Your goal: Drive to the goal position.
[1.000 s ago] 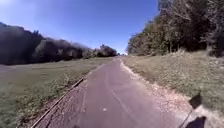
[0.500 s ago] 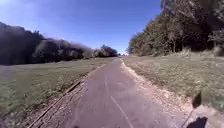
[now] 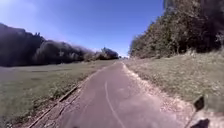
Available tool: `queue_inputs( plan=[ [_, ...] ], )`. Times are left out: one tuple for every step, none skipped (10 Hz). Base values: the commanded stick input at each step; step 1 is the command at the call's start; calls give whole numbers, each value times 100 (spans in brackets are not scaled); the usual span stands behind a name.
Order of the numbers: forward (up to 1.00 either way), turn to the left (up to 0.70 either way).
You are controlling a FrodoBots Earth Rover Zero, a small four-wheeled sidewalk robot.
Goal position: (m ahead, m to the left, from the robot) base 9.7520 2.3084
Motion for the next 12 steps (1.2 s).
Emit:
queue_inputs(
  plan=[
    [70,0],
    [70,0],
    [70,0],
    [70,-2],
    [70,-16],
    [70,-31],
    [70,-17],
    [70,-6],
    [70,0],
    [70,0],
    [70,0],
    [70,0]
  ],
)
